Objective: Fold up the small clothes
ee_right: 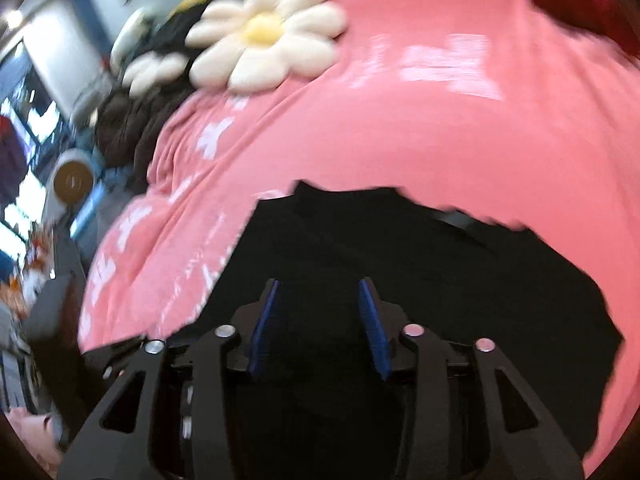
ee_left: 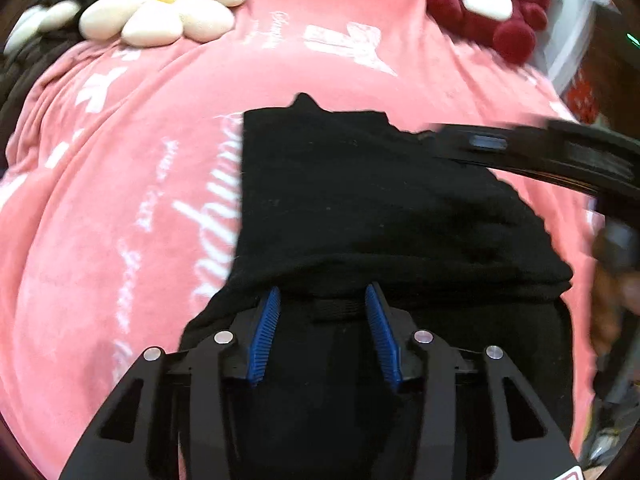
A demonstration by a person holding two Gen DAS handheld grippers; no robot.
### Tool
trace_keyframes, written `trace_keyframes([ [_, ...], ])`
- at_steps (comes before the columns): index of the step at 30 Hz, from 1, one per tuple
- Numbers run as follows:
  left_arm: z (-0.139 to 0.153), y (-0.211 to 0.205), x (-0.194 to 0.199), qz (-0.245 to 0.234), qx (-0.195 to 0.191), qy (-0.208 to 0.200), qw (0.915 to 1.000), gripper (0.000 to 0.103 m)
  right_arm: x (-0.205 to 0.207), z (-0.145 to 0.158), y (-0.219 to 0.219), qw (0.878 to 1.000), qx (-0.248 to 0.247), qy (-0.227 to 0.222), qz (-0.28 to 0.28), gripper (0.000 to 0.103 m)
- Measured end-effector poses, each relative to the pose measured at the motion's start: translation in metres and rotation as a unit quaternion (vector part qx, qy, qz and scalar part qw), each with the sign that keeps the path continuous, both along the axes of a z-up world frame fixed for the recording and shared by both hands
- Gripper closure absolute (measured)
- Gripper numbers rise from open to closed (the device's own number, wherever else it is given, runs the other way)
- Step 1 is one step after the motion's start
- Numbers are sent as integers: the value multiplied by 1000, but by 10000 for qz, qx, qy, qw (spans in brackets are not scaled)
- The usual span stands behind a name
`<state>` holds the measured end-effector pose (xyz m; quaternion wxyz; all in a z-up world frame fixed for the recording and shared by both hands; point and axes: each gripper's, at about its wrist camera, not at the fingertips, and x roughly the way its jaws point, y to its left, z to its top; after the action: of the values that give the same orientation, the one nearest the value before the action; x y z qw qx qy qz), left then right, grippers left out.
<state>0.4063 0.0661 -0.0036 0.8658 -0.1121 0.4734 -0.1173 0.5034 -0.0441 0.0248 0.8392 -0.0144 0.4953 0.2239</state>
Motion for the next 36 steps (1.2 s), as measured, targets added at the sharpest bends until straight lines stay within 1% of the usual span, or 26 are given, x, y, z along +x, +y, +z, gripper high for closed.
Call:
trace_keyframes([
  [1, 0, 5, -1, 21, -65, 8, 10000, 60, 6, -6, 10, 9999, -77, 48, 77, 51],
  [3, 1, 13, -2, 40, -210, -14, 9998, 62, 24, -21, 35, 9991, -396, 72, 162, 51],
  [6, 2, 29, -4, 183, -358, -46, 9992, 62, 41, -41, 56, 9978, -582, 238, 230, 52],
  [7, 0, 33, -3, 183, -437, -21, 9989, 62, 43, -46, 64, 9970, -631, 294, 346, 69],
  [8, -2, 38, -3, 161, -510, 12, 9986, 62, 44, -45, 69, 9964, -707, 260, 388, 81],
  [9, -3, 40, -2, 142, -477, 15, 9988, 67, 45, -41, 74, 9962, -726, 188, 437, 87],
  [10, -3, 43, -2, 130, -428, -5, 9990, 69, 47, -36, 75, 9971, -587, 165, 464, 99],
  [12, -1, 49, -2, 265, -328, -61, 9991, 72, 50, -17, 81, 9987, -243, -10, 443, 99],
  [14, -4, 63, -1, 578, -341, -16, 9977, 78, 52, -13, 97, 9980, -191, -93, 603, 99],
  [15, -7, 69, 0, 688, -396, 68, 9968, 81, 53, -20, 108, 9971, -333, 40, 690, 99],
  [16, -11, 74, 2, 786, -435, 160, 9958, 89, 54, -27, 113, 9962, -478, 130, 710, 98],
  [17, -13, 76, 3, 872, -387, 197, 9952, 92, 54, -35, 118, 9949, -723, 154, 681, 96],
  [19, -8, 74, 0, 843, -288, 177, 9959, 92, 49, -30, 112, 9963, -668, -1, 539, 94],
  [20, -4, 72, -1, 804, -241, 166, 9963, 91, 40, -18, 98, 9984, -420, -132, 355, 93],
  [21, 1, 73, -5, 818, -193, 111, 9964, 81, 29, -5, 81, 9993, -198, -281, 164, 90],
  [22, 6, 75, -9, 937, -60, 49, 9956, 60, 15, 7, 61, 9987, -129, -492, -28, 82],
  [24, 12, 79, -16, 1175, 20, -44, 9931, 54, -6, 20, 28, 9962, -286, -774, -289, 78],
  [25, 16, 83, -18, 1174, -117, -49, 9930, 53, -15, 22, 8, 9946, -440, -825, -450, 78],
  [26, 20, 85, -20, 1197, -224, -78, 9925, 52, -23, 21, -13, 9938, -529, -768, -606, 78],
  [28, 28, 84, -18, 1224, -284, -128, 9920, 40, -38, 17, -57, 9923, -486, -572, -988, 78],
  [31, 31, 76, -8, 994, -402, -53, 9942, 28, -64, 12, -117, 9852, -555, -471, -1554, 74],
  [32, 27, 72, -1, 840, -454, 41, 9954, 27, -69, 9, -131, 9827, -576, -414, -1710, 65],
  [33, 21, 71, 6, 812, -423, 118, 9957, 27, -76, 6, -148, 9798, -554, -324, -1892, 61],
  [34, 14, 69, 10, 849, -364, 195, 9955, 28, -84, 4, -165, 9774, -471, -240, -2048, 60],
  [35, 10, 65, 10, 836, -377, 246, 9955, 35, -93, 2, -181, 9743, -420, -192, -2207, 60],
  [36, 0, 64, 12, 881, -311, 404, 9948, 65, -102, 0, -193, 9718, -421, -182, -2312, 60],
])
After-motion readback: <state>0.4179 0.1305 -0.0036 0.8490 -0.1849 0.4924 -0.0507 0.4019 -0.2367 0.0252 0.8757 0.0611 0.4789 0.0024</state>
